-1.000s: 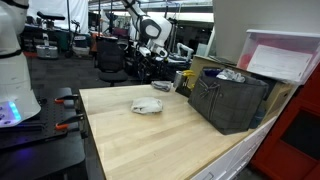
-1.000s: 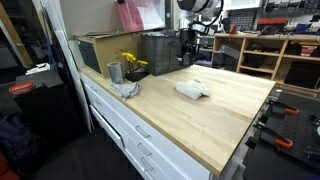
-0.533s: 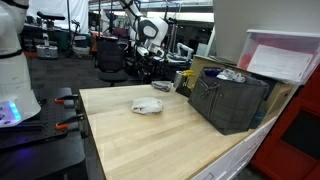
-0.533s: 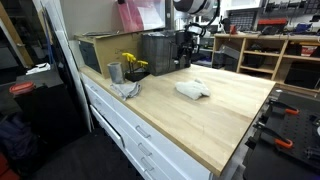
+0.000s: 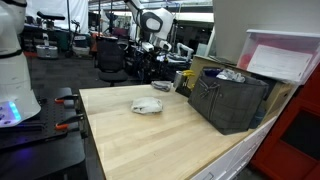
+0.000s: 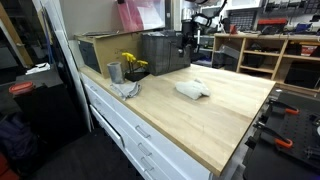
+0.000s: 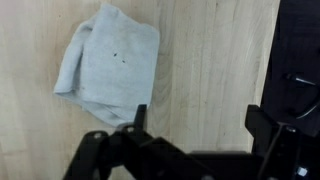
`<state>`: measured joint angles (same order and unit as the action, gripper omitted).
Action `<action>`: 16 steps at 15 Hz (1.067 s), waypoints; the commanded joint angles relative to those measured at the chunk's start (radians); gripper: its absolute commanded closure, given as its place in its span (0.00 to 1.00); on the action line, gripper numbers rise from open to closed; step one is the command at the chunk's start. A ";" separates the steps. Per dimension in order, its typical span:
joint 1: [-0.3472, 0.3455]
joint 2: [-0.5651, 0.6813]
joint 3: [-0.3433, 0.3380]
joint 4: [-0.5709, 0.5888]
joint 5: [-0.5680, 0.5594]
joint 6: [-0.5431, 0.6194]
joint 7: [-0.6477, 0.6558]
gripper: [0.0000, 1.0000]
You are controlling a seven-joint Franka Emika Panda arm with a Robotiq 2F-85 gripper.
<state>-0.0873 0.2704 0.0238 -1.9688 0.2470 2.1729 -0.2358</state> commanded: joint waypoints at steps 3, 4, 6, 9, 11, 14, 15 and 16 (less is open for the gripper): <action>-0.011 -0.165 -0.017 -0.102 0.012 -0.007 -0.019 0.00; -0.009 -0.190 -0.024 -0.118 -0.001 -0.003 -0.010 0.00; -0.007 -0.233 -0.037 -0.141 -0.019 -0.012 -0.003 0.00; -0.005 -0.289 -0.053 -0.163 -0.016 -0.037 0.001 0.00; -0.001 -0.323 -0.061 -0.166 -0.026 -0.067 0.013 0.00; 0.000 -0.372 -0.070 -0.166 -0.035 -0.121 0.020 0.00; 0.000 -0.389 -0.072 -0.171 -0.048 -0.127 0.028 0.00; 0.001 -0.407 -0.076 -0.181 -0.045 -0.135 0.020 0.00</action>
<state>-0.0964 -0.0610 -0.0328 -2.1085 0.2239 2.0723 -0.2300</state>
